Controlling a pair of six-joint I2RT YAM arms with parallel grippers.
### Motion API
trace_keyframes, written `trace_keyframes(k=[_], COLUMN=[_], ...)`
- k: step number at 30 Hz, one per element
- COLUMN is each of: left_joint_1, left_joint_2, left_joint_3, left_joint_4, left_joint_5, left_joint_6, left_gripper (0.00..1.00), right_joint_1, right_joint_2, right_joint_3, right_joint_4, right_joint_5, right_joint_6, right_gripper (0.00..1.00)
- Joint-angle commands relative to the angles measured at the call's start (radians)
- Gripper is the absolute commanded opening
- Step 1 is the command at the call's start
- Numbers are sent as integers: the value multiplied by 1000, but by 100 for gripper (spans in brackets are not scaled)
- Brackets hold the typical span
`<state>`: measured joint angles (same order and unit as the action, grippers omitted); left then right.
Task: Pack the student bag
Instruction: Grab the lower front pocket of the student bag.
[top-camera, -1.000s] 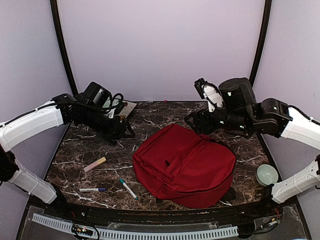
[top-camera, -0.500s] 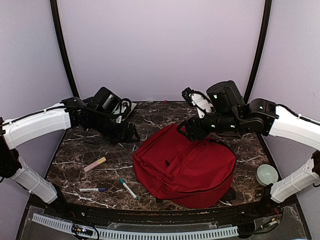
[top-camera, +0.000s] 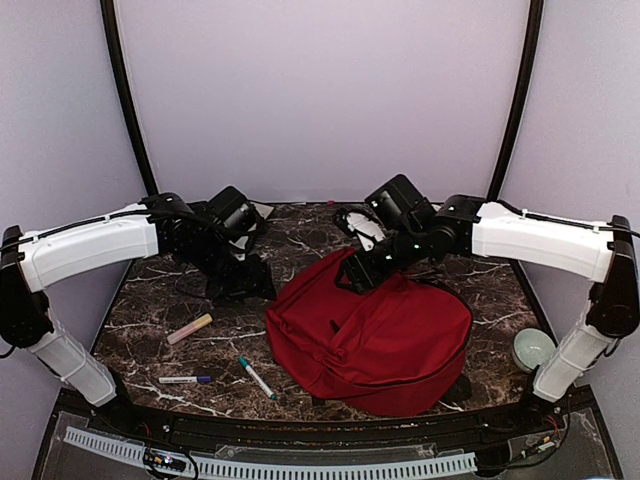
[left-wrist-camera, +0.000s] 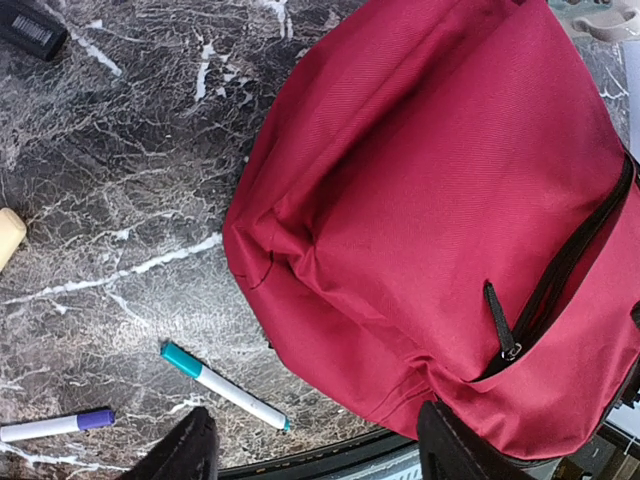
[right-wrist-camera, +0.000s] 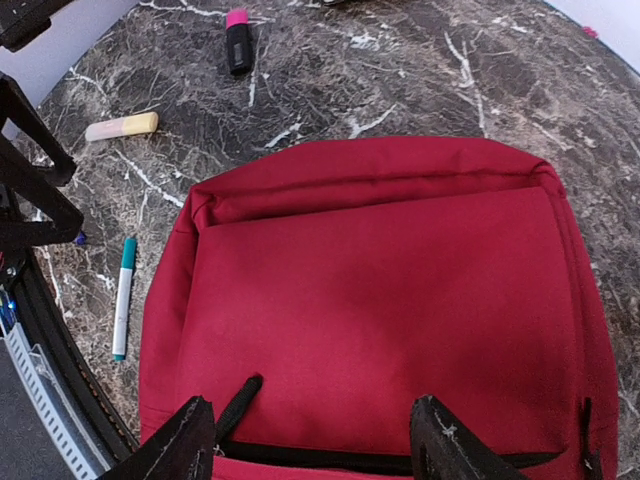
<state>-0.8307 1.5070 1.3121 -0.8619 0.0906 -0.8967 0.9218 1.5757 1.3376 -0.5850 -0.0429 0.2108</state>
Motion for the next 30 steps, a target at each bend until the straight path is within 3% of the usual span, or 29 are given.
trace_keyframes(k=[1, 12, 20, 30], left_joint_1=[-20, -24, -24, -34], left_joint_2=[14, -53, -89, -148], left_joint_3=[30, -82, -158, -257], left_joint_4=[-41, 41, 102, 169], left_joint_5=[-22, 46, 78, 3], left_joint_6=[-43, 89, 130, -9], left_gripper=[70, 70, 70, 69], right_joint_1=[-3, 92, 147, 159], right_joint_2=[88, 253, 415, 337], right_joint_3=[128, 279, 435, 287], right_joint_4=[-104, -246, -471, -468], right_joint_5=[-125, -128, 19, 81], right_joint_6=[30, 190, 235, 168], right_gripper=[67, 61, 54, 41])
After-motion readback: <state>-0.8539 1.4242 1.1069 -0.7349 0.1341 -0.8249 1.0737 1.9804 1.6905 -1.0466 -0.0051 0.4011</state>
